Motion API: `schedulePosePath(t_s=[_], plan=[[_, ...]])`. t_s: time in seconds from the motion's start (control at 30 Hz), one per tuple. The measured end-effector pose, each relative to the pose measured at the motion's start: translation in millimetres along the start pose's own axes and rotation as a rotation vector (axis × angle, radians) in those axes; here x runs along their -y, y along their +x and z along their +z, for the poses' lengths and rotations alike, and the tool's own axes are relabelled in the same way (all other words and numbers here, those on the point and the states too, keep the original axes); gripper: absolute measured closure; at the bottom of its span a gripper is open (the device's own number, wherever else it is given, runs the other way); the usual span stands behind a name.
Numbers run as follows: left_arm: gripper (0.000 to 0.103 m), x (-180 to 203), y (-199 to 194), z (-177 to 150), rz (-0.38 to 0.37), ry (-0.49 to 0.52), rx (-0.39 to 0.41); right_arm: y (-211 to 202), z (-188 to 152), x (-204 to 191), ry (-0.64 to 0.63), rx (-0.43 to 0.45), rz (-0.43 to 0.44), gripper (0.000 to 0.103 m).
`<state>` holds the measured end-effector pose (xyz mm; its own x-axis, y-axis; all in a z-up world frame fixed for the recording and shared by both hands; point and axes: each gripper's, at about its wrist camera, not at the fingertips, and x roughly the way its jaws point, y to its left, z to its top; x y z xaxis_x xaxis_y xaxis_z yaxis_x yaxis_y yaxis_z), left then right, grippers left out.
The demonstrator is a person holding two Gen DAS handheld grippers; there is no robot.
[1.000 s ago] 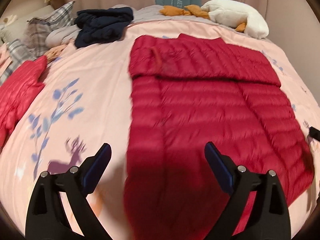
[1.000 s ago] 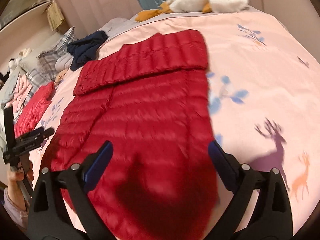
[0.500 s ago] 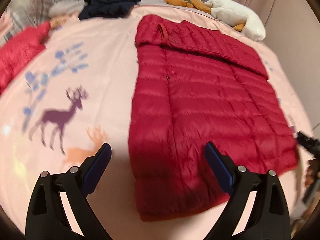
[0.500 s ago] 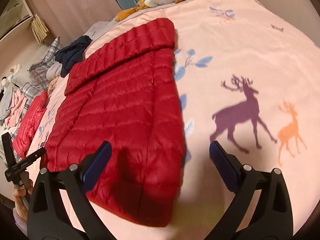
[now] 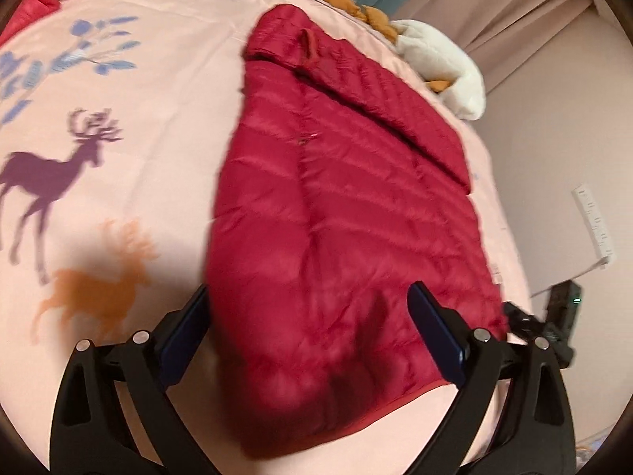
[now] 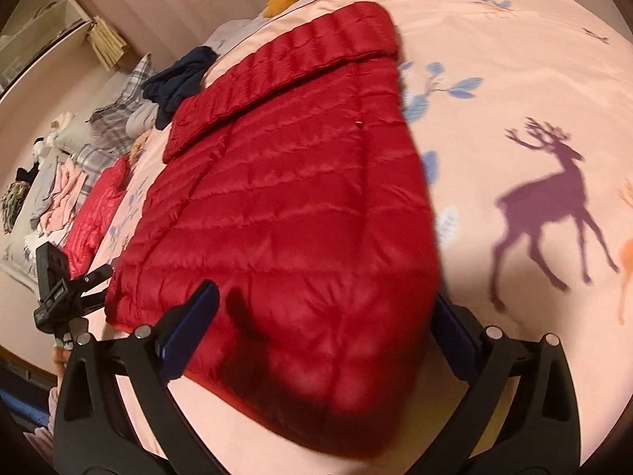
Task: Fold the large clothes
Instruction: 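Release the folded side and move both tools over the narrowed jacket, then grasp the red jacket's hem with the left gripper while the right gripper grasps it too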
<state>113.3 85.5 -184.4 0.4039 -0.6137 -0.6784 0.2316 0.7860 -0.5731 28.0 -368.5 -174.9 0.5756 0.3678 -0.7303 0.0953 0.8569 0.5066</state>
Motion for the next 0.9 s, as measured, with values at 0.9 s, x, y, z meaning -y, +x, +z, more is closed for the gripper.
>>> schedulePosePath(t_s=[0.9], plan=[[0.032,-4.0,-0.3,-20.8,-0.221,-0.084,-0.041,-0.9,-14.2,8.7,0.086,-0.021,0.245,0.022]])
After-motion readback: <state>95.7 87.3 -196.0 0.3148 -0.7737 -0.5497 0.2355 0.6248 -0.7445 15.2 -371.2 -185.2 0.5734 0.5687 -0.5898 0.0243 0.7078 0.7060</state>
